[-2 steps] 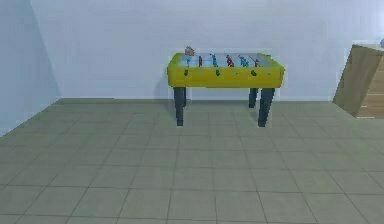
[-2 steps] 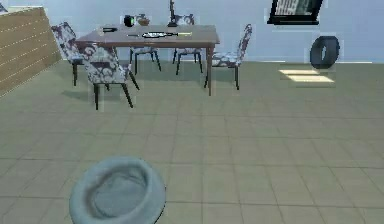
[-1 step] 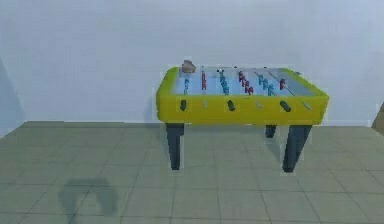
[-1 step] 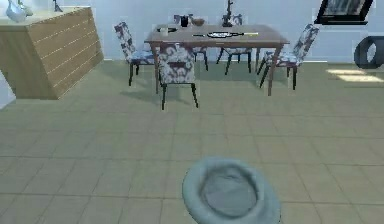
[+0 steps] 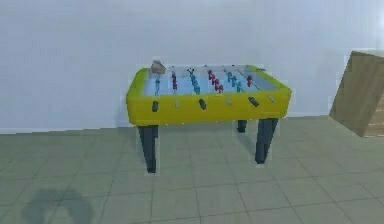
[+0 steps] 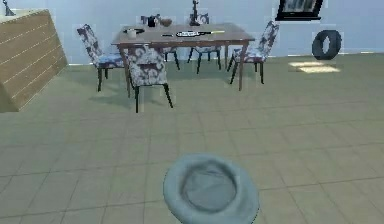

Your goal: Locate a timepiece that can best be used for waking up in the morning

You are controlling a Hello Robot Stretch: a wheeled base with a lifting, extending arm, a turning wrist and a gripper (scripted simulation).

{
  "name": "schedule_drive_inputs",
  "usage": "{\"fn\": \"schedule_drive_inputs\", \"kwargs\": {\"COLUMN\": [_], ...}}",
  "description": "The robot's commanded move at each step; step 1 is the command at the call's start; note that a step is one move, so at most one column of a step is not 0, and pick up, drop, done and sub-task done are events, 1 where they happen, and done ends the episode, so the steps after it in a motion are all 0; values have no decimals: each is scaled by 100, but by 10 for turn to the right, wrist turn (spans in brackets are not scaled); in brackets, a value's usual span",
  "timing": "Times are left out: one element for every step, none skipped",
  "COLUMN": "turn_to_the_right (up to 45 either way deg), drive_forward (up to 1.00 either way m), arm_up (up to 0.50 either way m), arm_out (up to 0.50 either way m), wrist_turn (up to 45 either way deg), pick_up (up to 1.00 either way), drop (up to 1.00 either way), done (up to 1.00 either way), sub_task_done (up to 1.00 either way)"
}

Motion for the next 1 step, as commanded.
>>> {"fn": "schedule_drive_inputs", "kwargs": {"turn_to_the_right": [0], "drive_forward": [15], "arm_up": [0], "arm_out": [0], "wrist_turn": [0], "pick_up": [0], "drop": [0], "done": [0], "sub_task_done": [0]}}
